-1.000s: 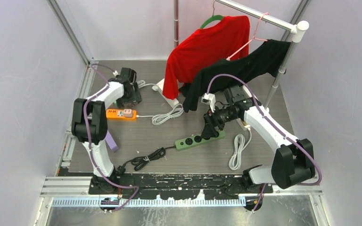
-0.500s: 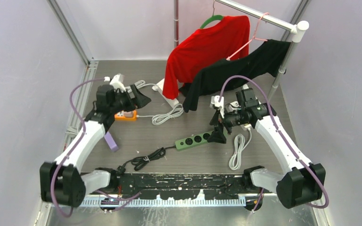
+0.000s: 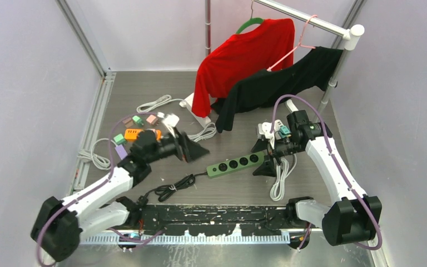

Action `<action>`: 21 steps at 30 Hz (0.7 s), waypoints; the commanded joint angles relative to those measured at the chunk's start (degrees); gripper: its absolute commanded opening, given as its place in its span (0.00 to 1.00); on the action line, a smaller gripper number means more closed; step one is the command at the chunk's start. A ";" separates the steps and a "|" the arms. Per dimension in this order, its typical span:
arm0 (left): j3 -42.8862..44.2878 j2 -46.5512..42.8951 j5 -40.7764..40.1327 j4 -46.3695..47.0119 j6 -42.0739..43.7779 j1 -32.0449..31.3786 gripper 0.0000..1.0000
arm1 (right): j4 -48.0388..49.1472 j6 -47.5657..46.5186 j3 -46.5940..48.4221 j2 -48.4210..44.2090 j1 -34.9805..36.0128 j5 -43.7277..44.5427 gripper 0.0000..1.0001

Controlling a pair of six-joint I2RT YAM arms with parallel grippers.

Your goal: Pull the plug off the socket

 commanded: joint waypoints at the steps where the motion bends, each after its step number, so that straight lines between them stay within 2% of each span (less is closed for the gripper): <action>1: 2.88 -5.42 -18.59 -6.20 24.36 -19.19 0.92 | -3.92 -5.54 0.76 -0.19 -1.23 -2.32 1.00; 3: 2.30 -4.51 -23.23 -5.72 30.85 -25.53 0.91 | -4.04 -5.73 0.64 -0.22 -1.45 -2.37 1.00; 5: 3.10 -1.92 -25.50 -6.86 33.47 -27.74 0.92 | -4.19 -6.00 0.47 -0.06 -1.47 -2.30 1.00; 7: 6.31 2.02 -26.47 -11.15 34.39 -28.82 0.96 | -4.27 -6.19 0.45 0.13 -1.47 -2.01 1.00; 13: 19.01 17.61 -35.44 -26.57 39.21 -34.42 0.96 | -4.34 -6.41 0.38 0.23 -1.47 -1.62 1.00; 21: 33.26 34.24 -39.69 -41.54 41.75 -35.60 0.93 | -4.30 -6.76 0.34 0.39 -1.56 -0.55 1.00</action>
